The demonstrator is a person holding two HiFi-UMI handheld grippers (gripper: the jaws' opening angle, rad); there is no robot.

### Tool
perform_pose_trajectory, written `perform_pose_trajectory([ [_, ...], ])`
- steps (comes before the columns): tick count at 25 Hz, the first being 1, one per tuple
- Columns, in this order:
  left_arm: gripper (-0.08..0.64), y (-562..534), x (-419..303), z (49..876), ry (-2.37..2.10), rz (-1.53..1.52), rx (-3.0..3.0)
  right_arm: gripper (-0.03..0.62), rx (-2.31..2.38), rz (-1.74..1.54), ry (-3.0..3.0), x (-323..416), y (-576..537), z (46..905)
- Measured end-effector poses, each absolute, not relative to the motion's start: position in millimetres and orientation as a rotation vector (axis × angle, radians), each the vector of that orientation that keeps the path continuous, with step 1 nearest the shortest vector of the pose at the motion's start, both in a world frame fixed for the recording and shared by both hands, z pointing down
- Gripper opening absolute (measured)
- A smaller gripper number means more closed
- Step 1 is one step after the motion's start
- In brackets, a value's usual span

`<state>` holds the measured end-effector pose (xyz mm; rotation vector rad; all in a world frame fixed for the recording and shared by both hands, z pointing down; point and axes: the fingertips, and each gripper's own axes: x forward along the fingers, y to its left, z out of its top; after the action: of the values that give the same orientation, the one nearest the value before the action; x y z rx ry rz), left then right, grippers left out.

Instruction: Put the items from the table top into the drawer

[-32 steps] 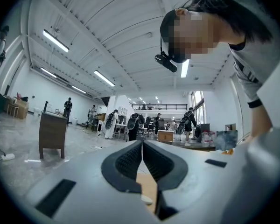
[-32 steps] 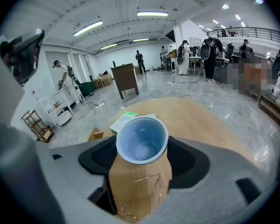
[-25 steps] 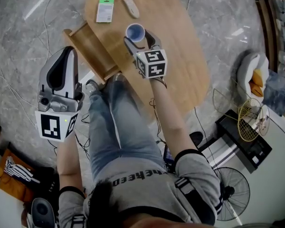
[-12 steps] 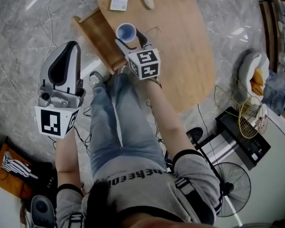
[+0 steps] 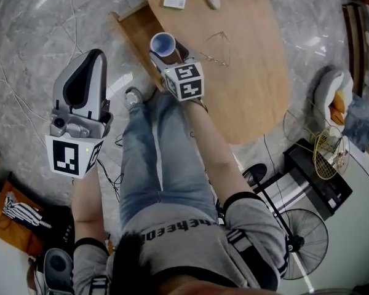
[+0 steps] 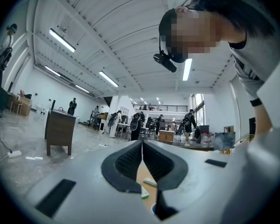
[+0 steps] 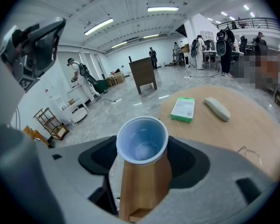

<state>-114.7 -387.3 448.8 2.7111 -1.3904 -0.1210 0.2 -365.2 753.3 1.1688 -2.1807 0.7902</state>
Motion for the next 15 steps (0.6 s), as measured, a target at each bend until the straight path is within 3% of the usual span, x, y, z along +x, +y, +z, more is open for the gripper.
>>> perform_pose_trajectory([
  [15,0.012,-379,-169,488,-1.390,-0.074,2.686,0.332,1.180,0.820,-2.000,-23,-353,847],
])
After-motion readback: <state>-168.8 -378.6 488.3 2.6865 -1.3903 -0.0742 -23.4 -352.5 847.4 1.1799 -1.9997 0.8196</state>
